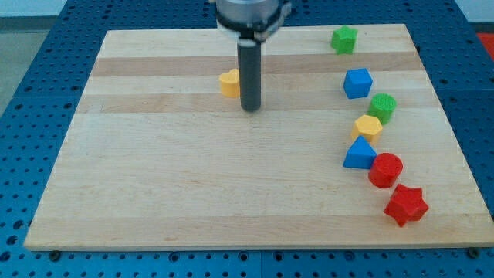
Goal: Nudge the red star a bit up
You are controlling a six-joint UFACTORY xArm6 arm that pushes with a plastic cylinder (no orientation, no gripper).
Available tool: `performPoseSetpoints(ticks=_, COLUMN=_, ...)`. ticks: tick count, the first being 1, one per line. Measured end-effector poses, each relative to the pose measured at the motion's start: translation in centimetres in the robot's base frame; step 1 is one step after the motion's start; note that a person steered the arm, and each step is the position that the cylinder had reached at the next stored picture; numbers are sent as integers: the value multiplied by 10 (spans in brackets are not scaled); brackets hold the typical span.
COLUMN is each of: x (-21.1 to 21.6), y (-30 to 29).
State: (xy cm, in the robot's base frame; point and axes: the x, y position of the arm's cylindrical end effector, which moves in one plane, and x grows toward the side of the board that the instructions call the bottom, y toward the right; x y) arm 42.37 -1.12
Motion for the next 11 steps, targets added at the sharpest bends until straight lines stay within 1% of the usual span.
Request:
performPoseSetpoints(ticks=1, x=84, y=0)
performPoseSetpoints(ticks=2, x=159, y=13)
performPoseSetpoints(ticks=3, x=193, y=63)
performPoseSetpoints(ticks=5, x=194, y=129)
performPoseSetpoints(ticks=7, x=194, y=215)
performPoseSetpoints(ticks=8, x=194, y=228)
performPoseSetpoints(ticks=10, x=190, y=228)
performPoseSetpoints(ticks=11, x=174, y=229)
